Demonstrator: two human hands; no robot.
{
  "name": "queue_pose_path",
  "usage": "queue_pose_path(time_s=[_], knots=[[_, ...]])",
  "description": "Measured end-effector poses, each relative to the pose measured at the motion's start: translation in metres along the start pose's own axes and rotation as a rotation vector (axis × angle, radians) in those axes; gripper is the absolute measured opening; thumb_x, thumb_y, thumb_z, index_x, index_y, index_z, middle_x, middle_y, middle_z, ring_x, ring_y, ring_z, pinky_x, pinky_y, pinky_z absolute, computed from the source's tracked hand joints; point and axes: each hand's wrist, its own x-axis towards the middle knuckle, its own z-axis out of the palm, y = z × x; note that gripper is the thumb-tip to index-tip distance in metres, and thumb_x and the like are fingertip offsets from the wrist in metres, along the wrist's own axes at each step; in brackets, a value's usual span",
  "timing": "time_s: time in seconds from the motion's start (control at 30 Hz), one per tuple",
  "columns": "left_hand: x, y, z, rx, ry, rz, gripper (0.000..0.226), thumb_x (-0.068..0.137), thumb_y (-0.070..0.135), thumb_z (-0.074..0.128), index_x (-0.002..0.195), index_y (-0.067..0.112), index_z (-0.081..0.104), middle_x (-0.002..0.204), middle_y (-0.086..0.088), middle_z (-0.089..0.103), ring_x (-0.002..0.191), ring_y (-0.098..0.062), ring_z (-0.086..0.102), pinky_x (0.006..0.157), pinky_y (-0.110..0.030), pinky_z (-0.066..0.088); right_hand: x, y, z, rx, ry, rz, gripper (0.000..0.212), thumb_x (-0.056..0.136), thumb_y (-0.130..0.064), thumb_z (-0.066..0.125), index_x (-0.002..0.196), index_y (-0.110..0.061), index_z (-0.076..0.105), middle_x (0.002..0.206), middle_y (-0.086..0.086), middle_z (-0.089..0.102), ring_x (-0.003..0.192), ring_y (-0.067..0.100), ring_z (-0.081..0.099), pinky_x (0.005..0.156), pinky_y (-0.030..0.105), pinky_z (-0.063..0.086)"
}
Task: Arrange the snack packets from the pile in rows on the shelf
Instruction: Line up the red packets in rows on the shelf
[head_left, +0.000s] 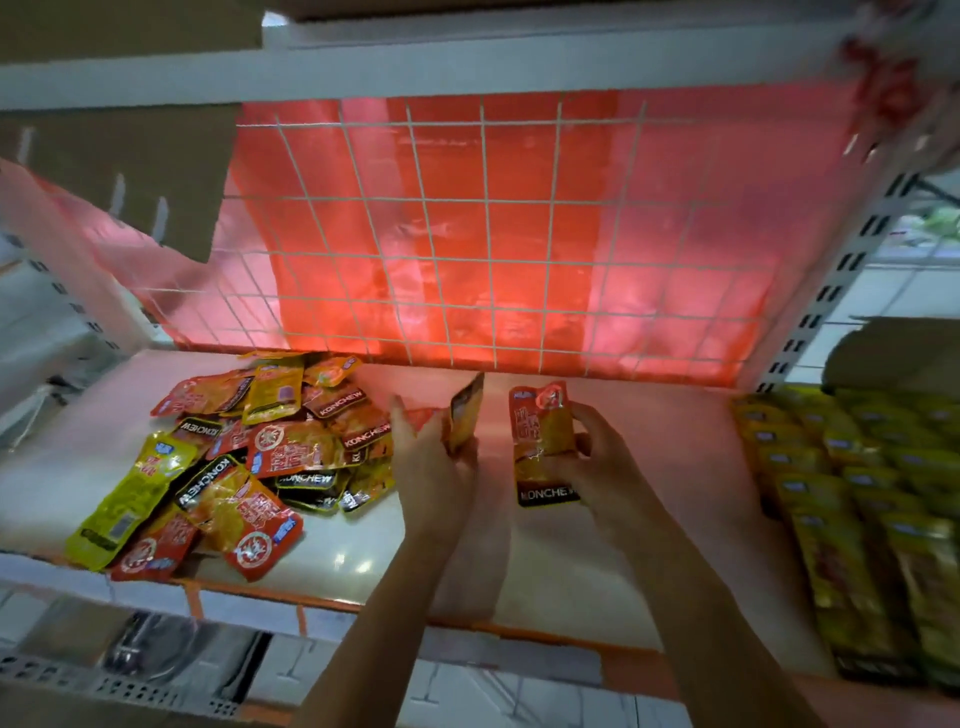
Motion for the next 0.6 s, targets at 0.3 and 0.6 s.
queue_pose_path(time_s=[0.3,0.6], knots=[[-0.044,0.104,0.039,-0.463,-0.334,-0.013,0.019,0.078,0.040,0.067,0.088,0.024,0.071,0.075,0.008,0.068,0.065,-0.002,0.061,0.056,-0.012,0.043,-0.063,-0.015,-0.119,-0.148,0.448,-0.237,0.028,0.071,-0.004,0.070,0.077,-0.029,0.060,0.076,-0.005,0.064,0.068,0.001,0.060,0.062,0.024,0.047],[-0.142,0.225,0.090,-0.806,-0.745,-0.094,0.041,0.075,-0.007,0.070,0.106,0.018,0.063,0.094,-0.004,0.074,0.081,-0.016,0.070,0.073,-0.033,0.055,-0.151,-0.015,-0.277,0.399,0.595,-0.284,0.002,0.082,-0.011,0.069,0.083,-0.009,0.069,0.069,0.005,0.064,0.061,0.019,0.056,0.054,0.030,0.045]])
